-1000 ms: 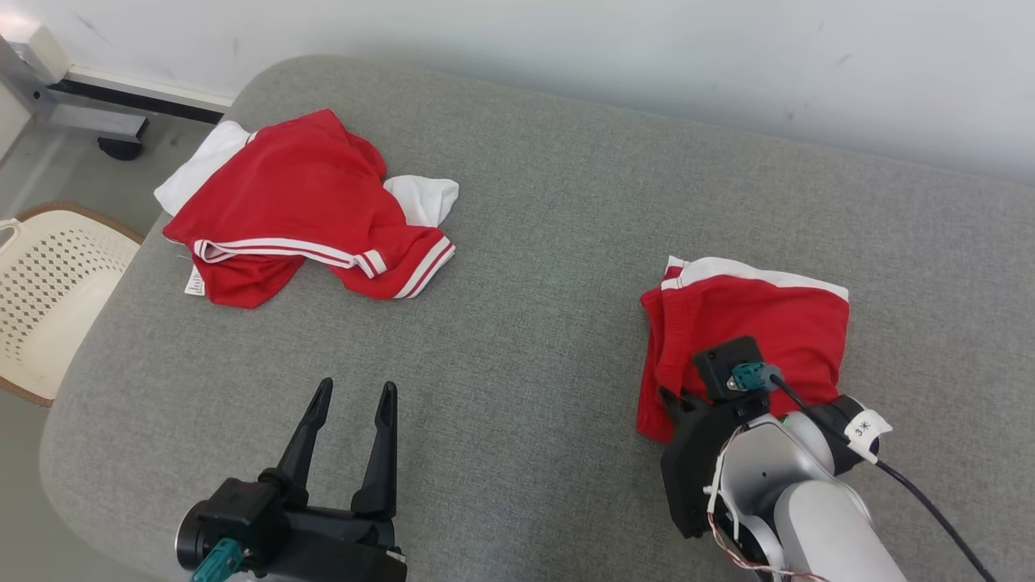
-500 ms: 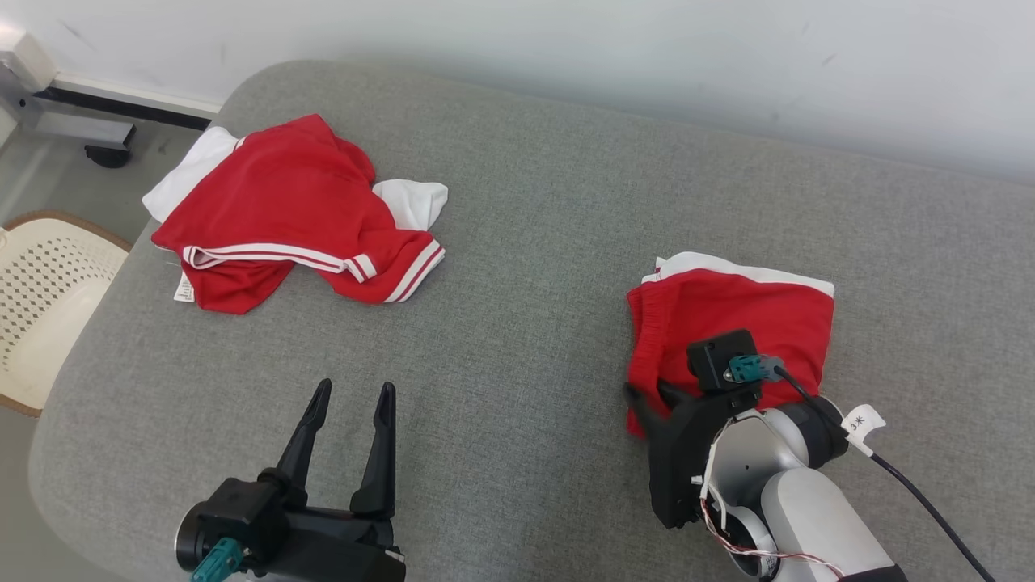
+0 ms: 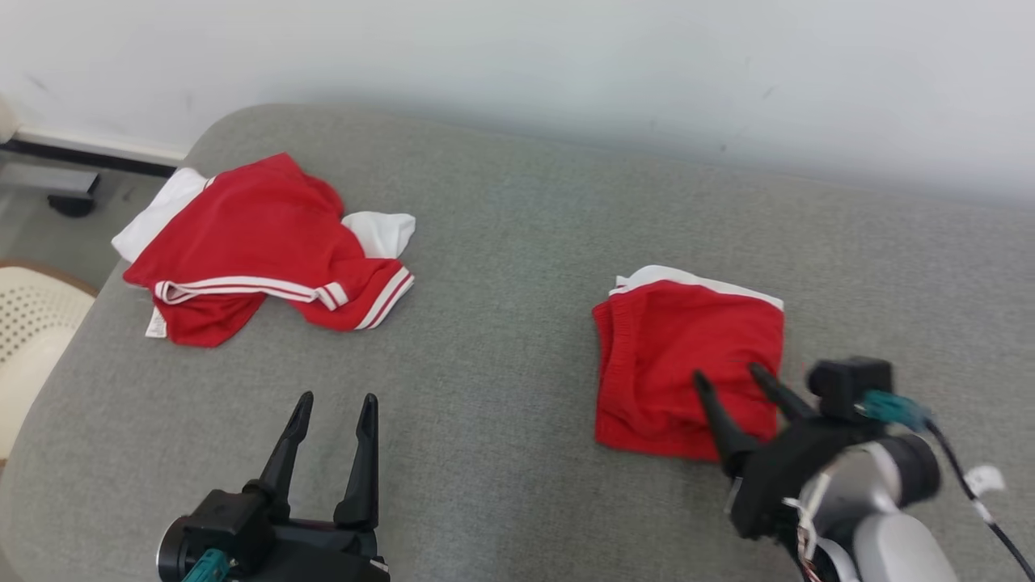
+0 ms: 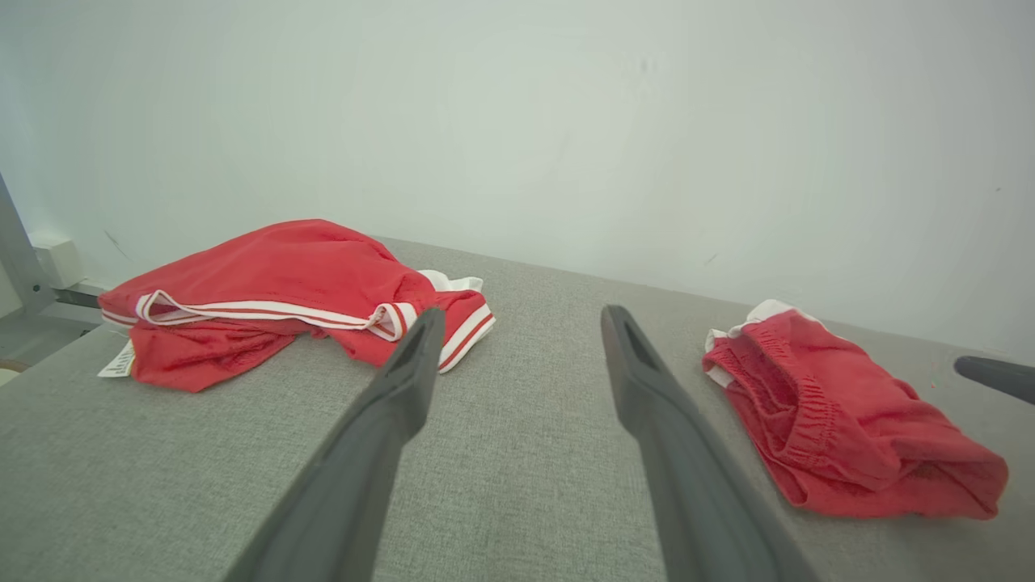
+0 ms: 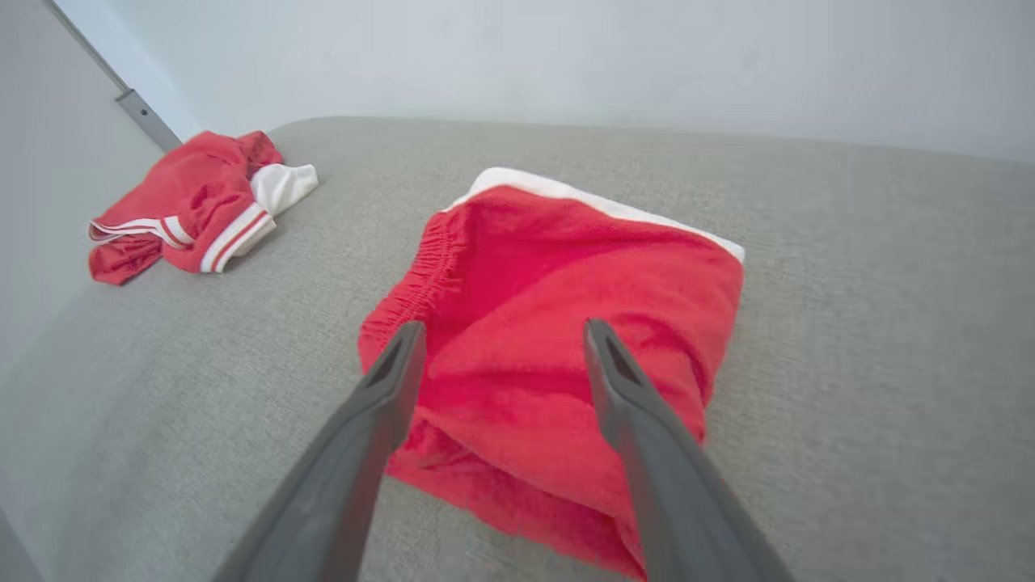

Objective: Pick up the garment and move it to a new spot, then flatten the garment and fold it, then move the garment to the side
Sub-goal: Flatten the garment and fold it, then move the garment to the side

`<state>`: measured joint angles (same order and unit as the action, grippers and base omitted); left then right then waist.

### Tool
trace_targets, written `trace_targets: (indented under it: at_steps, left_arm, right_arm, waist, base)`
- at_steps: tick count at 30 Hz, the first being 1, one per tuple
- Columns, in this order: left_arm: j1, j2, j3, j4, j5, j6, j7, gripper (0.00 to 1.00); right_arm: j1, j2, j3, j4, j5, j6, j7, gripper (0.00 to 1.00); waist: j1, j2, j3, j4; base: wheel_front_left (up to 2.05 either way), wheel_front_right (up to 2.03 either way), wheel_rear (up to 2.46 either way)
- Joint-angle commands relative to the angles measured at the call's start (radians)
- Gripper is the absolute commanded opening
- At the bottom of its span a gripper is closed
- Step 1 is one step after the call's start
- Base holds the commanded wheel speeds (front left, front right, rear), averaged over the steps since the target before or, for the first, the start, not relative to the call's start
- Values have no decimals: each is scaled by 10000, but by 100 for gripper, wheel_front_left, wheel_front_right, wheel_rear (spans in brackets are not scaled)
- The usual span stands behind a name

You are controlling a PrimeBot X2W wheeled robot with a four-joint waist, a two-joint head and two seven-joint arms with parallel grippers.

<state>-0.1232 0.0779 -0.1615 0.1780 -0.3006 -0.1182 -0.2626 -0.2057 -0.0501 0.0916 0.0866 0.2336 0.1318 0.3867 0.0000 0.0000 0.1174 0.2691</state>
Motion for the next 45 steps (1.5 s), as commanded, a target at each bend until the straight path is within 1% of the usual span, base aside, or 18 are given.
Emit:
trace_targets:
  at_steps: [1,6,8,9,14,18,22,27,31,40,43,45]
  left_arm:
    - [123,57,3,-46,42,35,-40,100]
    - [212,85,14,-78,85,104,-40,100]
    - [245,112,27,-53,110,100,-40,100]
    - [245,112,27,-53,110,100,-40,100]
    - [346,210,154,25,162,96,-40,100]
    - [524,306,301,-66,275,73,-39,100]
    - [835,279,485,-214,429,58,-39,100]
    - [1123,272,651,-330,514,-21,-39,100]
    - [1246,332,754,-379,557,-36,-39,100]
    - [1200,263,732,-304,612,-110,-39,100]
    - [1221,230,732,-289,611,-121,-39,100]
    - [1185,207,718,-287,625,-125,-39,100]
  right_arm:
    - [325,-2,-241,-244,-81,-18,-283,100]
    - [1110,0,-1274,-613,60,-18,-1811,100]
    - [1340,-2,-1608,-527,194,-18,-2511,100]
    - [1340,-2,-1608,-527,194,-18,-2511,100]
    - [1793,1,-2404,-122,536,-18,-4074,100]
    - [1944,-3,-2631,145,463,-18,-4930,100]
    - [2105,0,-2443,334,292,-18,-5489,100]
    - [2326,-2,-2250,671,116,-18,-5701,100]
    - [2430,-5,-2175,835,210,-18,-5588,100]
    - [2266,-2,-2155,866,302,-18,-5359,100]
    - [2233,-3,-2058,864,268,-18,-5149,100]
    - [2129,-3,-2020,904,165,-18,-4671,100]
  waist:
    - [0,0,-236,-303]
    - [0,0,-423,-742]
    - [0,0,-486,-916]
    - [0,0,-486,-916]
    - [0,0,-734,-1272]
    - [0,0,-903,-1525]
    - [0,0,-1002,-1700]
    - [0,0,-1108,-1775]
    - [0,0,-1144,-1798]
    - [0,0,-1133,-1734]
    - [0,0,-1117,-1729]
    - [0,0,-1076,-1713]
  base:
    - [0,0,0]
    - [0,0,0]
    - [0,0,0]
    - [0,0,0]
    - [0,0,0]
    - [0,0,0]
    - [0,0,0]
    - [0,0,0]
    - [0,0,0]
    - [0,0,0]
    - [0,0,0]
    - [0,0,0]
